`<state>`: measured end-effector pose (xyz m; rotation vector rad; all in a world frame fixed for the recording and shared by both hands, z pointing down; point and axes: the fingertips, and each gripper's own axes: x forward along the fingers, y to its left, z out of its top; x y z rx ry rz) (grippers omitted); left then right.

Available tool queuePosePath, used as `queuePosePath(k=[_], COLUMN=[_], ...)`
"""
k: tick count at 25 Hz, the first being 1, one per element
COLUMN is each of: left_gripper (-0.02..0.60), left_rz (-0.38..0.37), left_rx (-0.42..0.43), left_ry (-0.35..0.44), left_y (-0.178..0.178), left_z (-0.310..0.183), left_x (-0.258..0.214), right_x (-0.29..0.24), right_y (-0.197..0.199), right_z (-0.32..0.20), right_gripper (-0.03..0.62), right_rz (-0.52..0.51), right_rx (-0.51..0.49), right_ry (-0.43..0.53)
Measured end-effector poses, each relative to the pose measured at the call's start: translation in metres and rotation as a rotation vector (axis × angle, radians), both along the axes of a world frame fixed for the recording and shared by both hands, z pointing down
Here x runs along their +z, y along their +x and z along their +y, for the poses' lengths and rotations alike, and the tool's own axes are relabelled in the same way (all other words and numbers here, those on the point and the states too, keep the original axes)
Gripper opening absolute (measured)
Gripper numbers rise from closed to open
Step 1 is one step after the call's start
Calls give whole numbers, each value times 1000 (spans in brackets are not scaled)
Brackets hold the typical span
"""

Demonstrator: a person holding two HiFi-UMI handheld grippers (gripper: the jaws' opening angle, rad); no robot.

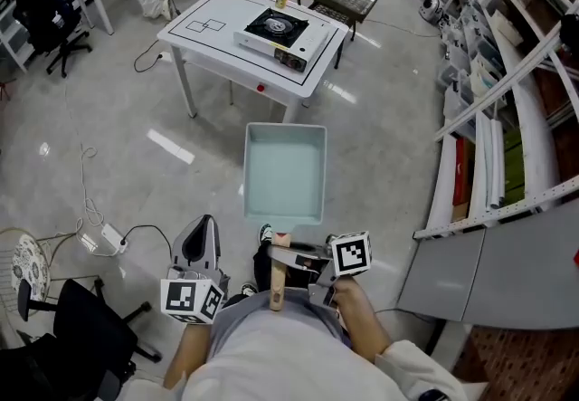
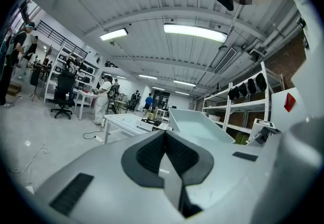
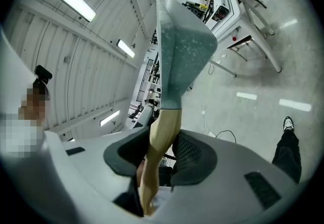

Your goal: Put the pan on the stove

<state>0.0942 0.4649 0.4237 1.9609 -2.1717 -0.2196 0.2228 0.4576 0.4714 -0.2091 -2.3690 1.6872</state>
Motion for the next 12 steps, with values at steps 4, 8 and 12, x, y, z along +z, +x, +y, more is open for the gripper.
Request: queuePosePath(k=[4, 8, 12], left_gripper=[2, 2, 2], left_rz=[-13, -32, -42], left_rx=[2, -12, -23], left_ry=[5, 4, 5], left_y=[-11, -25, -35], left_z=[-38, -76, -111], left_x=[-5, -12, -18], right_x=[1, -3, -2], right_y=[-11, -26, -36], right_z=[-38, -77, -114], right_gripper=[146, 146, 147], right_rz=[-15, -18, -17], right_rx=[3, -4, -25], right_ry=[-11, -16, -1])
